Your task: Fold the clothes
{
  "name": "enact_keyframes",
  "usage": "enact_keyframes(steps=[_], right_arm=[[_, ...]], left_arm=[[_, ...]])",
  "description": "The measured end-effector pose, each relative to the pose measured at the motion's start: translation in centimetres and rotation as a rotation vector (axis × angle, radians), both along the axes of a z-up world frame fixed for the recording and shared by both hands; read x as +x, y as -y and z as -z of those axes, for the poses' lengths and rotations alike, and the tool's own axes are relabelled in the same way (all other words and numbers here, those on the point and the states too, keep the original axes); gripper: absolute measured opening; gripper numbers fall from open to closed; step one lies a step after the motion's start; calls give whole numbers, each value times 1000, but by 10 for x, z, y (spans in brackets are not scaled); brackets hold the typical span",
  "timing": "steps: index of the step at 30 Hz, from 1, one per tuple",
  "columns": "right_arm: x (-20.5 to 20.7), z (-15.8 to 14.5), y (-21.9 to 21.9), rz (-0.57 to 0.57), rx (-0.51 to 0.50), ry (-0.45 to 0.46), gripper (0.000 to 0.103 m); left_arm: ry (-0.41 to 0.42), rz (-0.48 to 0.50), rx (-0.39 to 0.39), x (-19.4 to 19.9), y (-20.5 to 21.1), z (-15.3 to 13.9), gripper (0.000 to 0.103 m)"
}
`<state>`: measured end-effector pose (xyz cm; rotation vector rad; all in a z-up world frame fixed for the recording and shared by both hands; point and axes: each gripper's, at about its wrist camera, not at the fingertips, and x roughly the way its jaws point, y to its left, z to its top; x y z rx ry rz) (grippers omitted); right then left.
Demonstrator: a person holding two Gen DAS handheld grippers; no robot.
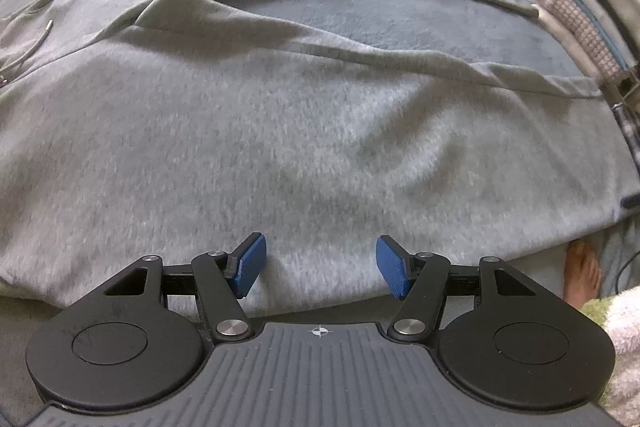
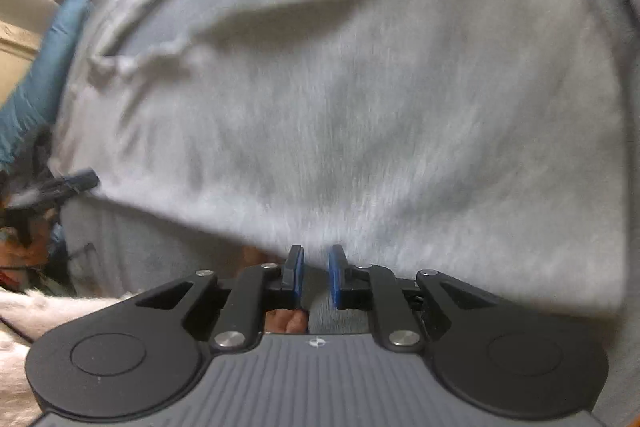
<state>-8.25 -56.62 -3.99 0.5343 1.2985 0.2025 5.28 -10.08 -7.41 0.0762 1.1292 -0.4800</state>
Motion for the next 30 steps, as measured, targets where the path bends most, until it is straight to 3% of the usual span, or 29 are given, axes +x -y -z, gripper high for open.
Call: enact_keyframes(steps=[3, 5, 6, 9, 13, 18, 22, 26, 30], right_arm=[[2, -2, 27, 154, -20, 43, 16], [-3, 9, 37, 174, -92, -22, 18], [-7, 17, 39, 153, -144, -82, 18], [-12, 10, 33, 98, -198, -99, 18], [12, -27, 10, 2, -232, 29, 19], [74, -59, -60, -127, -164, 253, 20], [128, -67, -142, -306, -62, 334, 20], [170, -65, -223, -496, -15, 313, 21], [187, -64, -277, -623, -30, 266, 29]], left_arm=[[-5, 7, -11, 0, 4, 0, 61], [-1, 11, -4, -3, 5, 0, 61], [-3, 8, 4, -4, 4, 1, 61], [-14, -12, 15, -5, -1, 2, 61], [-18, -34, 8, -2, -3, 2, 61], [-19, -56, 7, 1, -1, 1, 61], [2, -97, 1, 2, -8, -6, 61], [30, -153, -4, 10, -17, -12, 62], [42, -204, -12, 20, -24, -12, 62]])
